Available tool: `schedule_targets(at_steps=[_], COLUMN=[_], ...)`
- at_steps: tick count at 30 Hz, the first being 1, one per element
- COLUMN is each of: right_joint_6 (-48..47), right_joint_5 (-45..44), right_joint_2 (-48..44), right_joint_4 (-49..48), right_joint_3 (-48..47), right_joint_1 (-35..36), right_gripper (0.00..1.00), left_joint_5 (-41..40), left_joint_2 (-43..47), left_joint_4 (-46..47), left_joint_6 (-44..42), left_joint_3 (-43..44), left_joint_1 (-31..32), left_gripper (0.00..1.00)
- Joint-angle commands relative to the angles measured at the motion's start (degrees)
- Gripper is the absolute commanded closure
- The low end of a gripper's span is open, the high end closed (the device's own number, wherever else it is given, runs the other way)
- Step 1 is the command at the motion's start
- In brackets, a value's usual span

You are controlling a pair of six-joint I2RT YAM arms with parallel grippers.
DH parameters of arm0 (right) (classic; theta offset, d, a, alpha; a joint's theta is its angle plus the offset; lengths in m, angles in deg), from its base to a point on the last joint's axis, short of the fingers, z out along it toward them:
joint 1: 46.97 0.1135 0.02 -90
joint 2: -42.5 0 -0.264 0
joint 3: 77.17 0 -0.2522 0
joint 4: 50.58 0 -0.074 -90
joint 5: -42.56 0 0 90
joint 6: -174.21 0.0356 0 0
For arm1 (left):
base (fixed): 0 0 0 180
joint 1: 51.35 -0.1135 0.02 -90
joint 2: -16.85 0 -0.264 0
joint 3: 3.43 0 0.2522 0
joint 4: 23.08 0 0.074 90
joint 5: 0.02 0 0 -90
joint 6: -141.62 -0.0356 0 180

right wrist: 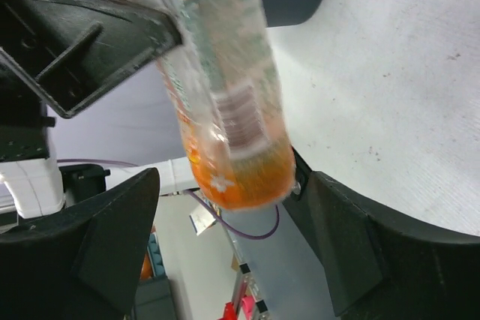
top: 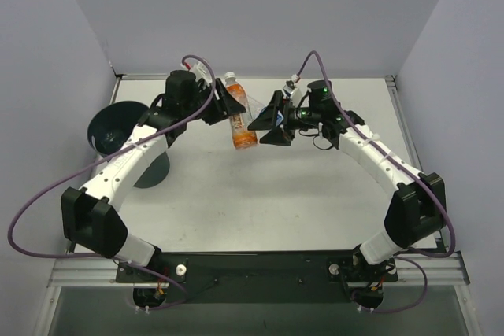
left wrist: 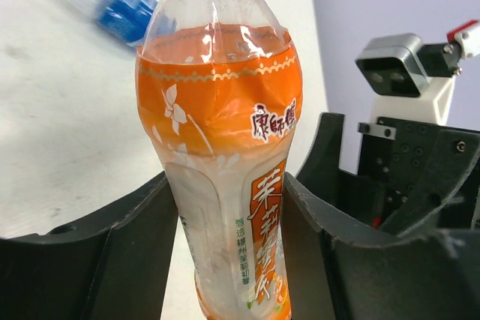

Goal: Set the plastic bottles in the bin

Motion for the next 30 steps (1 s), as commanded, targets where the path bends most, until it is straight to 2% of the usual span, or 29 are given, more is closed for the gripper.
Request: schedule_targets(at_steps=[1, 3, 6, 10, 14, 18, 21, 28, 30], right_joint_6=[-3.0, -3.5, -5.0, -7.3, -8.5, -9.0, -9.4, -11.0, -11.4], right_joint_5=[-0.5, -1.0, -1.6, -2.6, -2.3, -1.9, -1.1, -2.0, -2.6], right_joint_2=[-2.6, -3.0, -1.9, 0.5, 1.8, 2.4, 3.0, 2.7, 2.5], right_joint_4=[4.6, 5.7, 7.3, 9.7, 11.2, 12.3, 13.0, 14.7, 14.9], right_joint_3=[-1.9, -1.5, -2.1, -4.0, -5.4, -6.0, -6.7, -6.4, -6.0], right_joint_1=[-3.2, -4.6, -6.8, -7.8, -7.8, -8.1, -8.1, -8.2, -8.2], right_gripper=[0.25, 0.25, 0.25, 0.25, 0.25, 0.25, 0.25, 0.25, 0.26], left_joint_5=[-12.7, -17.3, -30.2, -41.7, -49.5, -59.8, -62.8, -62.7, -60.3], left_joint_2=[6.3, 8.1, 11.5, 15.4, 17.0, 18.0, 16.3, 14.1, 14.0], left_joint_4=[-9.2, -12.6, -19.8, -27.0, -30.1, -28.4, -24.9, -20.2, -18.6], left_joint_6=[-7.0, -8.7, -12.6, -19.2, -24.2, -29.2, -31.0, -29.3, -29.1], left_joint_3=[5.7, 7.5, 10.8, 13.7, 15.5, 12.7, 11.2, 4.8, 3.2], left_joint_1=[-0.5, -0.5, -0.5, -2.4, -8.8, -11.7, -14.6, -21.9, -23.0], left_gripper=[0.69, 0.69, 0.69, 0.69, 0.68, 0.68, 0.67, 0.63, 0.56])
